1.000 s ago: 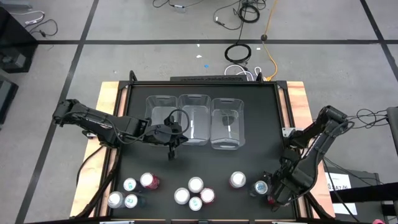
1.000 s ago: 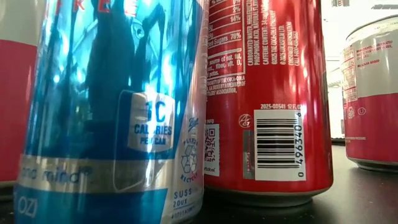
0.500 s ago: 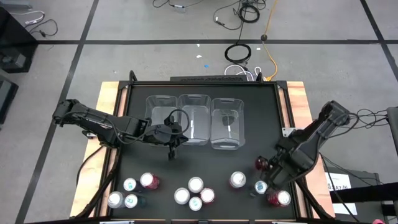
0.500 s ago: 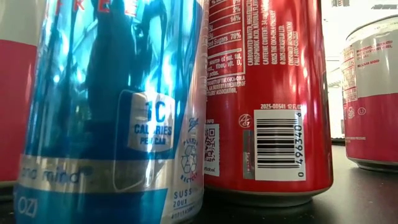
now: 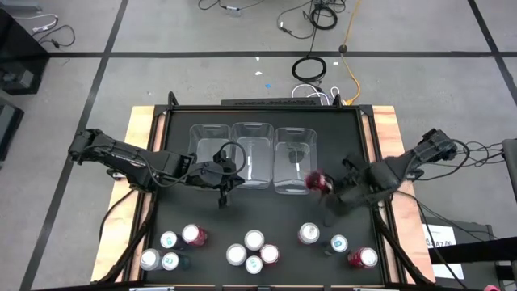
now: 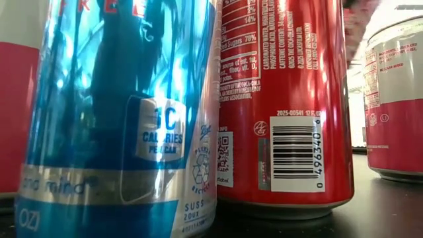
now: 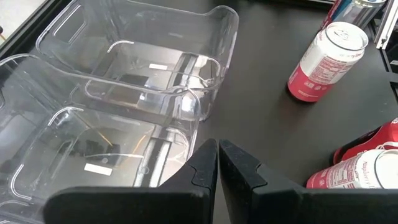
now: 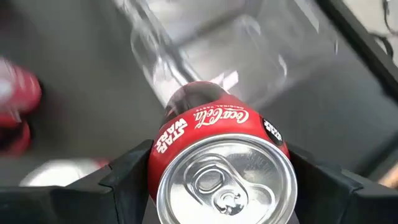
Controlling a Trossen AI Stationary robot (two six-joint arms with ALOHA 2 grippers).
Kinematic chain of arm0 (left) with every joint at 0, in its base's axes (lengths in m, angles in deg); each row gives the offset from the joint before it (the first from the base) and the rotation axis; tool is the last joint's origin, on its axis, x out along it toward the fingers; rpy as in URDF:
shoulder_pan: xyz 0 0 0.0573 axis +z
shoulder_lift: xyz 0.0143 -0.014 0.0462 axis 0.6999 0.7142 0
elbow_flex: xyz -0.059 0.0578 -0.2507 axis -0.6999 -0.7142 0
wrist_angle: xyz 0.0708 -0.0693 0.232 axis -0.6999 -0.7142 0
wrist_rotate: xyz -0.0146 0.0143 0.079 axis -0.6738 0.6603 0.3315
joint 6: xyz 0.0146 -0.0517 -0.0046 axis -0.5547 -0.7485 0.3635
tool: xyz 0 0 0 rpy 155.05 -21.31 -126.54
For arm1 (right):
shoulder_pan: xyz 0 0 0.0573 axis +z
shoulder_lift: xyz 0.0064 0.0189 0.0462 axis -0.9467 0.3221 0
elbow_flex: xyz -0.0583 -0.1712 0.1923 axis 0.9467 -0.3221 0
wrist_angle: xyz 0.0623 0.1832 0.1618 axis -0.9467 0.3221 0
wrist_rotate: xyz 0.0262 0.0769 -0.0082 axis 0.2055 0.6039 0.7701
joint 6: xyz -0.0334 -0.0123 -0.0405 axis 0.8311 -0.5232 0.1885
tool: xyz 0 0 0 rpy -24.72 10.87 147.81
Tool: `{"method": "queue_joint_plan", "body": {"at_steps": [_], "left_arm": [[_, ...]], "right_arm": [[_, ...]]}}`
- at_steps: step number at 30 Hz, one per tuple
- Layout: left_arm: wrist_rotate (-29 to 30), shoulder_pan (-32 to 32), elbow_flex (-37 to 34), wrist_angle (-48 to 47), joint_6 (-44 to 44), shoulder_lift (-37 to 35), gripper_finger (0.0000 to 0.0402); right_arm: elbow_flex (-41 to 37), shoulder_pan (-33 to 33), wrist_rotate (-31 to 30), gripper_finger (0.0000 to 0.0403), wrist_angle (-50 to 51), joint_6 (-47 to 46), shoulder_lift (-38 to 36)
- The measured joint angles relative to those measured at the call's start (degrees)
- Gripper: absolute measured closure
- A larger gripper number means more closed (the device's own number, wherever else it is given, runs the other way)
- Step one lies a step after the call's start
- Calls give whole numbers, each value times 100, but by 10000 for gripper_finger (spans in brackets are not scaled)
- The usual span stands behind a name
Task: Sort soda cans
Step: Put the red soda can into the right transparent bin
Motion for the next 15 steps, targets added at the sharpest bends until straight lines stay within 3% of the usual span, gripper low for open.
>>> {"method": "queue_joint_plan", "body": {"at_steps": [4,9,15], "left_arm": [[1,54,0,-1,0,0,375],[1,186,0,-4,-5,0,375],[-24,339,-2,-57,87,0,375]], "right_arm": [[65,-787,24,115,-735,986,21],[65,-1899,651,115,-1509,2138,278],[65,-2969,1129,115,-1704,2808,804]]}}
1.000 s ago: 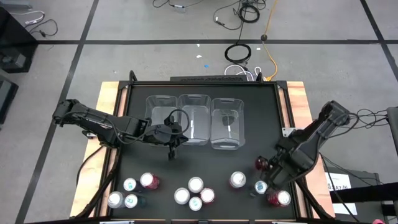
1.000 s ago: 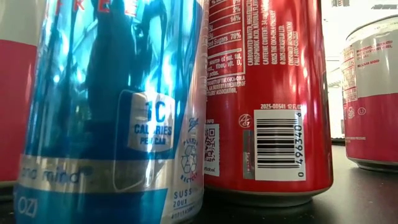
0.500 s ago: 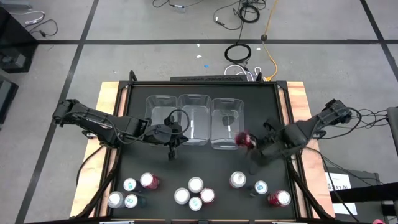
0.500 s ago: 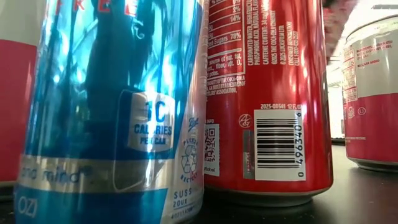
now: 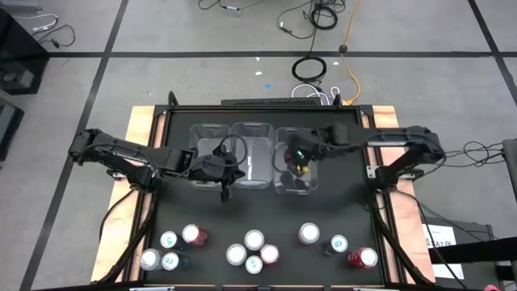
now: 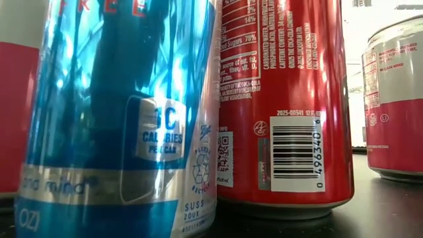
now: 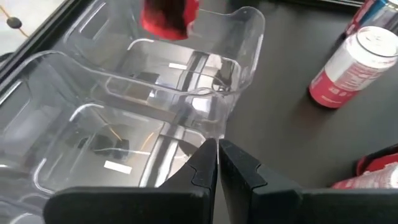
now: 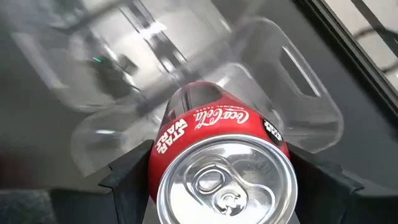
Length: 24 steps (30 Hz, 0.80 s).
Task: Sort soda cans
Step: Put the red soda can into the right transparent bin
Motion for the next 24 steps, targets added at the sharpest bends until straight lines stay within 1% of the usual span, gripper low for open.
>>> {"method": "queue_joint_plan", "body": {"at_steps": [3,7,10,14,18,24], "left_arm": [[-42,3,2,-11,187,0,375],[-64,0,2,-72,259,0,375],[-64,2,2,-319,253,-2,375],[-61,-2,0,-668,213,-132,375],[-32,6,-72,-606,216,-460,375],[-21,82,-702,-397,186,-1279,375]], "right_arm": [[0,-424,163,115,2,166,240],[0,-869,227,115,24,360,578],[0,-1174,496,115,147,381,855],[0,-1451,641,115,363,381,1191],[0,-1585,647,115,366,380,1360],[0,-1795,645,115,339,293,1443]]}}
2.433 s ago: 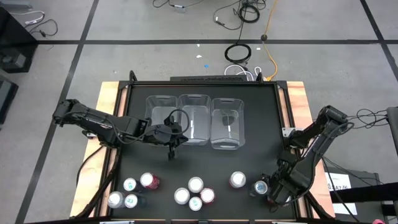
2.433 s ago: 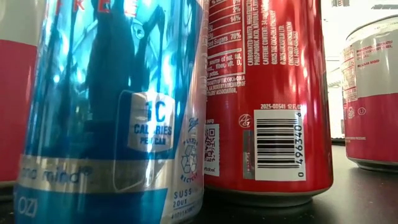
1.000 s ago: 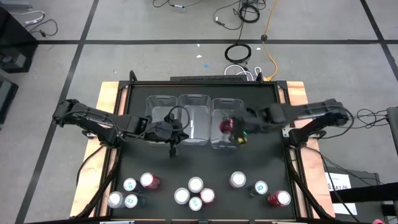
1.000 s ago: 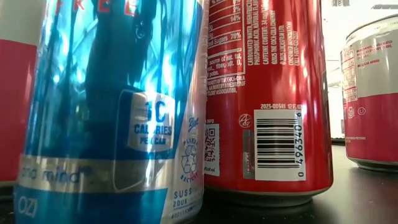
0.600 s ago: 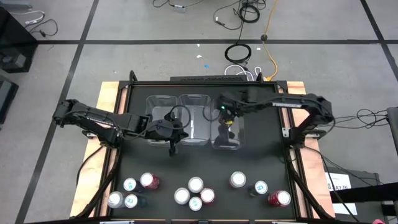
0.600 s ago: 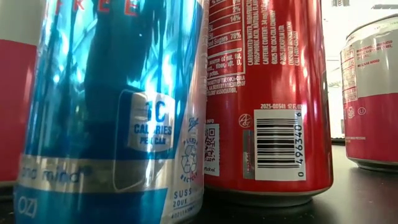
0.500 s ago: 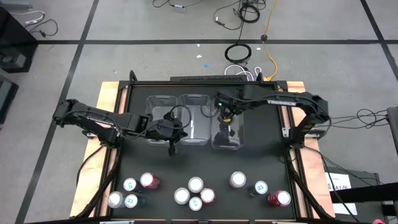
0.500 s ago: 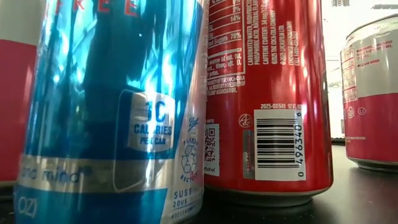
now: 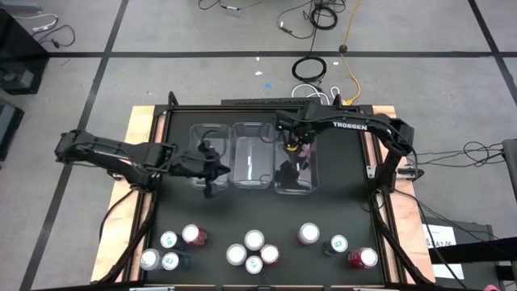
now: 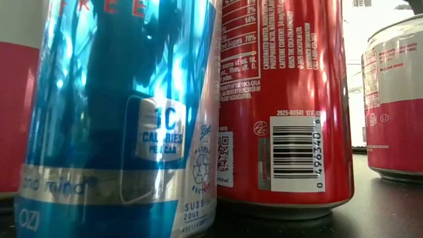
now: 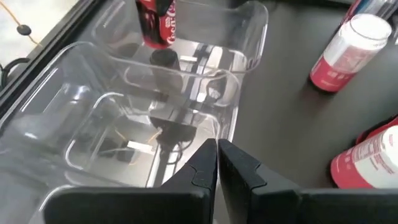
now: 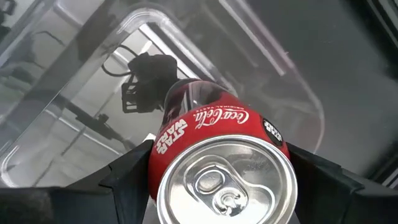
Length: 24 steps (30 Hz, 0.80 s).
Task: Sort soda cans
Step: Put the red soda can into the right transparent bin
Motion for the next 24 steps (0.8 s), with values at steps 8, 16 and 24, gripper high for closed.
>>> {"method": "queue_joint_plan", "body": {"at_steps": [8,16,24], "left_arm": [[-172,27,-836,621,-131,-1054,375],[-312,24,-1113,513,-130,-1587,375],[-364,23,-1117,401,-127,-1714,375]], "right_arm": [[0,-215,68,111,-53,63,2],[0,-265,127,58,-223,91,4],[7,-265,145,51,-397,88,4]]}}
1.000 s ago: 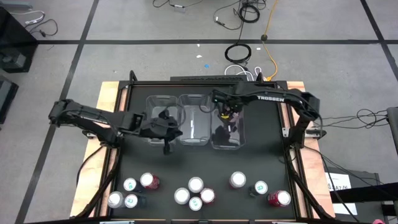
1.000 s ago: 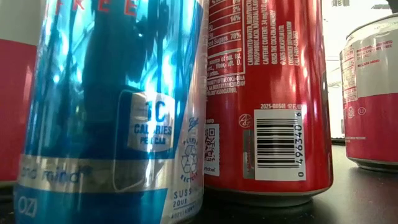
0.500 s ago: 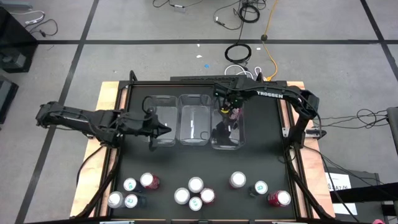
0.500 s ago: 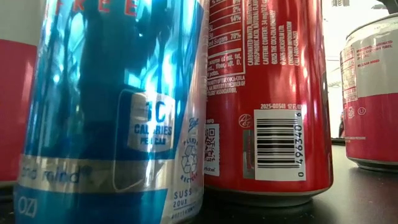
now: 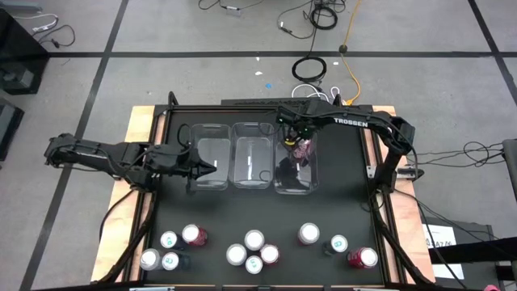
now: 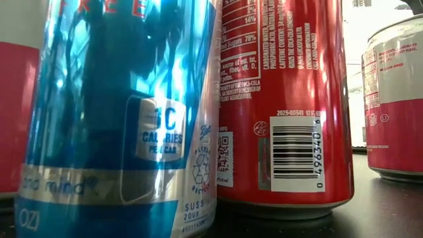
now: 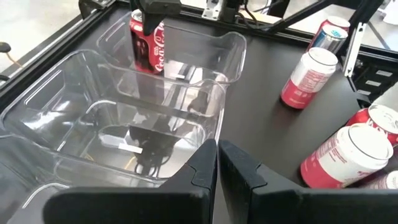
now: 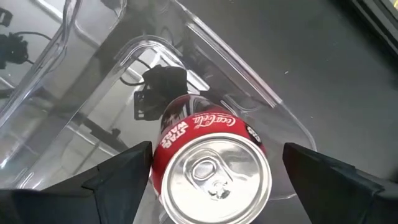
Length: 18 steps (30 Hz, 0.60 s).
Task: Sort soda cans
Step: Put the red soda can into the right transparent bin
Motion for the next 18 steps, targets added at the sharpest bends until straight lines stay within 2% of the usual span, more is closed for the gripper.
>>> {"method": "queue_joint_plan", "body": {"at_steps": [11,18], "left_arm": [[-2,1,0,-24,4,2,375],[-4,0,0,-24,0,2,375]], "right_arm": [[0,4,-51,51,161,2,0],[-2,2,-509,51,318,23,0]]}}
